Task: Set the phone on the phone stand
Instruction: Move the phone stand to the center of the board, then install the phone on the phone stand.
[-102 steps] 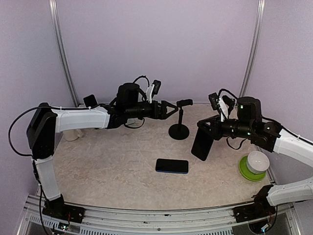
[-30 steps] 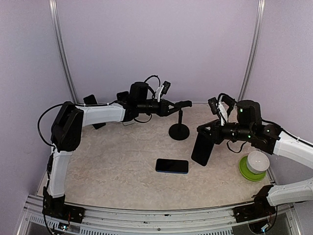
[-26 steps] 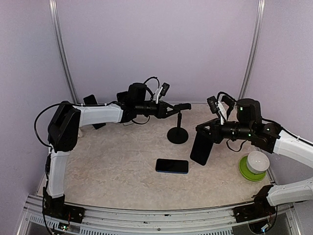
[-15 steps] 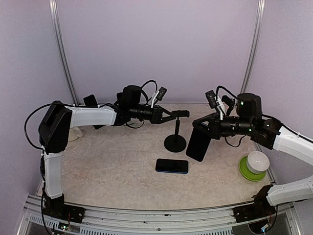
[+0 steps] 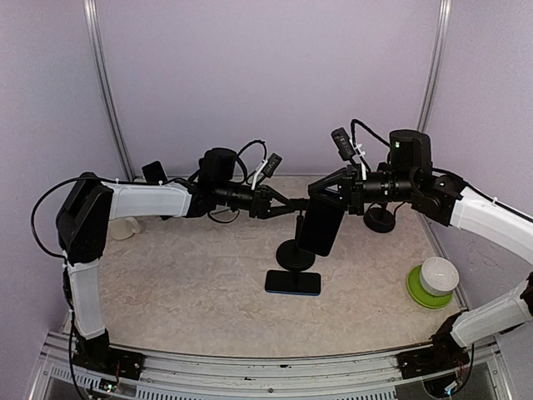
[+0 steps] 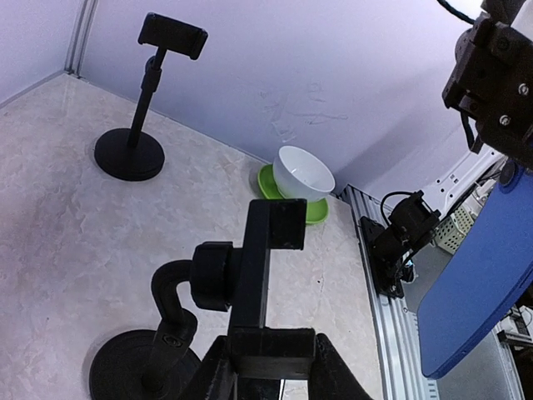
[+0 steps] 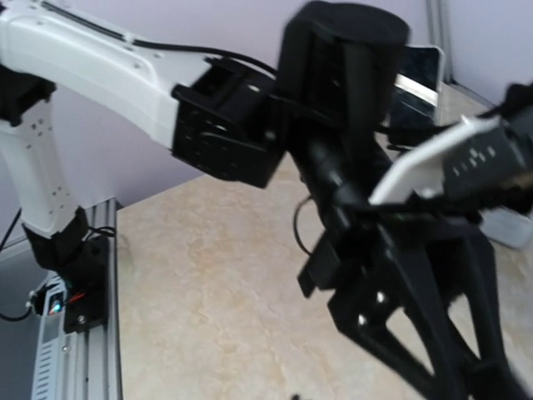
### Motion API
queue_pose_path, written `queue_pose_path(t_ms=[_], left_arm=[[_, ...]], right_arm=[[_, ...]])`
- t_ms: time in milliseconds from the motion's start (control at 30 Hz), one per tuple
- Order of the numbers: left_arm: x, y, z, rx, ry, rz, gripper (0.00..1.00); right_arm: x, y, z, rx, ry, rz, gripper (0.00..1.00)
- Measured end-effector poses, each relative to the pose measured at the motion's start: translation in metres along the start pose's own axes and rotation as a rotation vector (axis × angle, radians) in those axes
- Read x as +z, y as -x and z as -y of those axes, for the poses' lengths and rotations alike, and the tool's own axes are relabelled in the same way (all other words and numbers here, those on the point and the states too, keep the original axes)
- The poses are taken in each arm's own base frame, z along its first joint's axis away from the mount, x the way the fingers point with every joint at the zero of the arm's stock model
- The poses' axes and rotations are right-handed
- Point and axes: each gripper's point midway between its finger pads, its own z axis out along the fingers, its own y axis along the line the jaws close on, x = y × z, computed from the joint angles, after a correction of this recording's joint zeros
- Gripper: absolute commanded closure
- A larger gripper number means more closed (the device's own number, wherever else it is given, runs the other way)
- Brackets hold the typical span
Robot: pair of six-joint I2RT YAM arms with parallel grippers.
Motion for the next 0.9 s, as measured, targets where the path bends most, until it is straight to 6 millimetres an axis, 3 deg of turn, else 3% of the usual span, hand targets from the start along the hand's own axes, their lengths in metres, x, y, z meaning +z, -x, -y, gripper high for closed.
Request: queue_pose_path(t_ms=[367,633,900], left_arm=[[-0.016,0.007,0.017,0.044,-0.005,0.018,0.34],[-0.027,0.01,0.022,0.052,0.005,0.031,0.27],[-0.028,0.012,0.023,0.052,0.005,0.031,0.29]], right_arm=[[0.018,0.03,-0.007,-0.105,0.147,0.006,1.0],[0.005,0.063,-0.007,-0.163,0.242,0.064,1.0],[-0.01,0.087,0.002,-0.155,0.331,0.127,1.0]])
